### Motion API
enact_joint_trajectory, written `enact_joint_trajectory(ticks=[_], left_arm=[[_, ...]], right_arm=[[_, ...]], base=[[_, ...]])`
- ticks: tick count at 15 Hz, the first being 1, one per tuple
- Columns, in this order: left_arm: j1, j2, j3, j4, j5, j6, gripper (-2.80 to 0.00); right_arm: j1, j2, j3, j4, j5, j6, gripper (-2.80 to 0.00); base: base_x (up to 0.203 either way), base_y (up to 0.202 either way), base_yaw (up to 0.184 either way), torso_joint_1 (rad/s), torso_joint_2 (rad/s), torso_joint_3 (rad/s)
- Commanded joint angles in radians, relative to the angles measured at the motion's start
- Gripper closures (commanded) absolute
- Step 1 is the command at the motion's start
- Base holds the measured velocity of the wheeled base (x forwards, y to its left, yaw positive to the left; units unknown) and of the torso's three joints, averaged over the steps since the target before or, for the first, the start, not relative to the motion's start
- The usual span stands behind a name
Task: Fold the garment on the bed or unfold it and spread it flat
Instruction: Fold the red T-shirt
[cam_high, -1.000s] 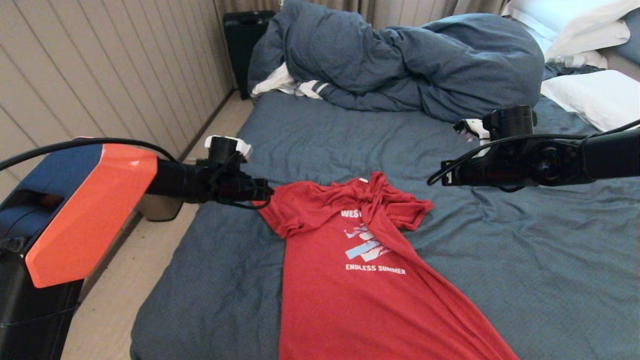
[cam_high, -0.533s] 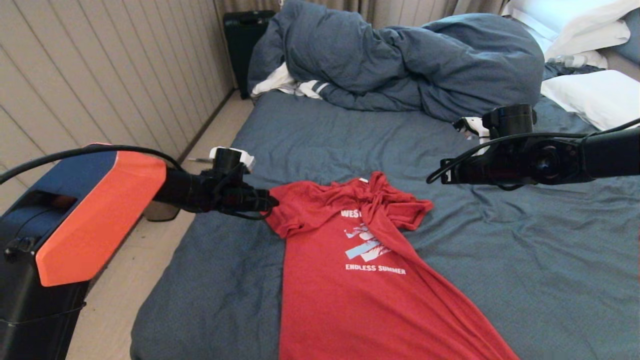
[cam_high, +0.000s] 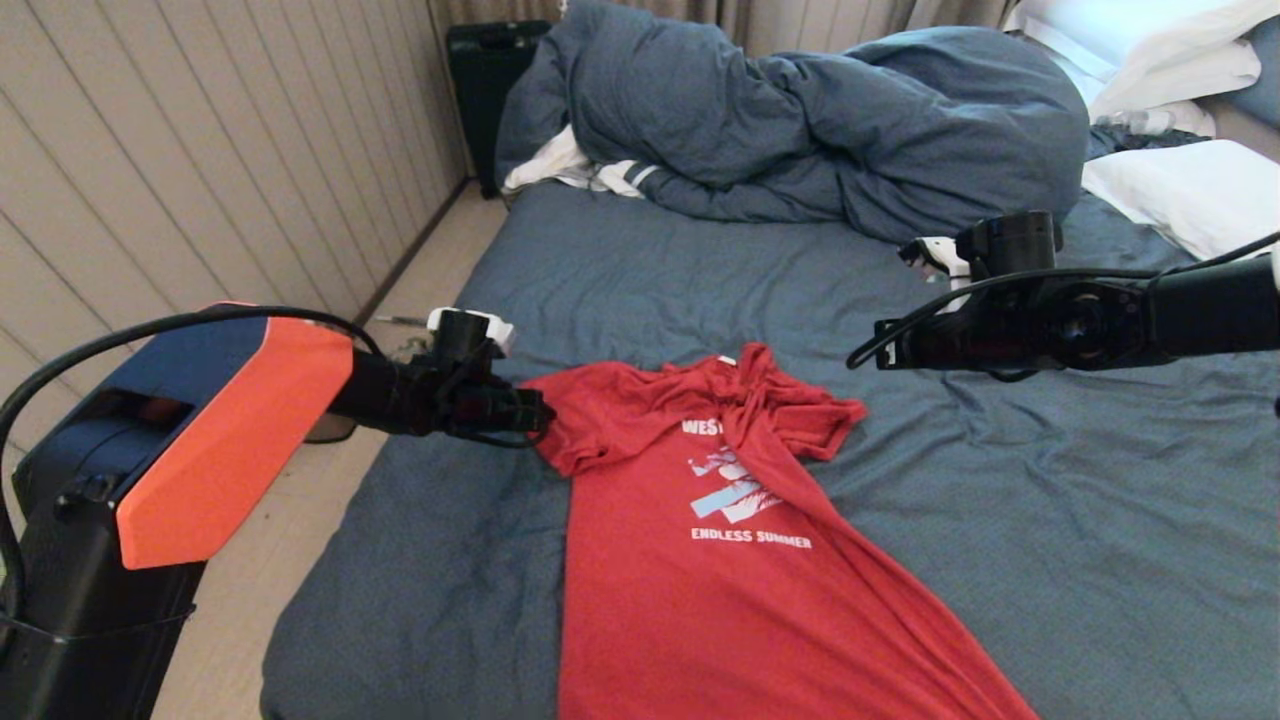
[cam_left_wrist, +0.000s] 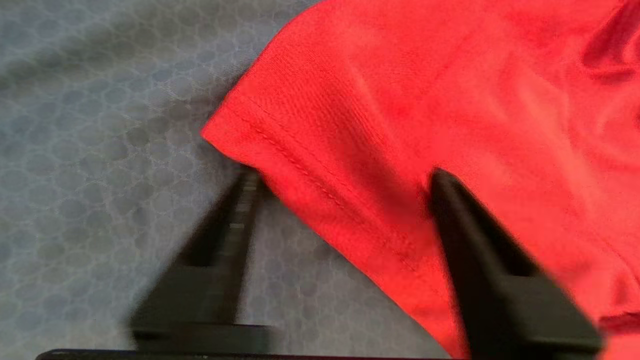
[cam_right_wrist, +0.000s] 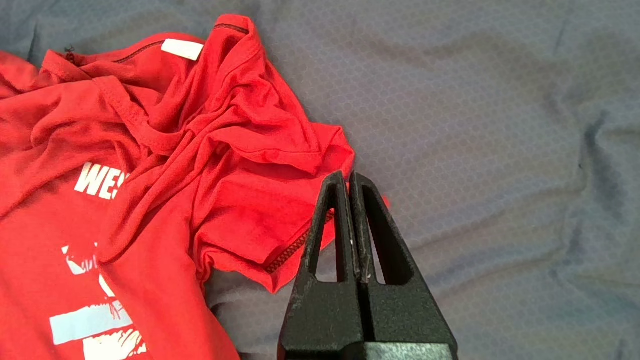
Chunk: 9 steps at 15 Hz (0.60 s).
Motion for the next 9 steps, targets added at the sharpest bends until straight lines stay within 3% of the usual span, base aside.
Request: enact_joint_trajectory(ticks=[1, 5, 9], left_arm=[[0.0, 0.014, -0.003, -0.002, -0.002, -0.001, 0.0], [0.003, 0.027, -0.037, -0.003, -0.001, -0.001, 0.0], [0.05, 0.031, -0.158, 0.004, 0.001, 0.01, 0.0]], right_arm=[[0.004, 0.003, -0.001, -0.002, 0.001, 0.0, 0.0], [0.008, 0.003, -0.002, -0.002, 0.001, -0.001, 0.0], [0.008, 0.001, -0.008, -0.002, -0.001, -0.002, 0.0]], base=[[0.0, 0.0, 0.0, 0.0, 0.0, 0.0], [0.0, 0.0, 0.0, 0.0, 0.0, 0.0], [0.0, 0.0, 0.0, 0.0, 0.0, 0.0]])
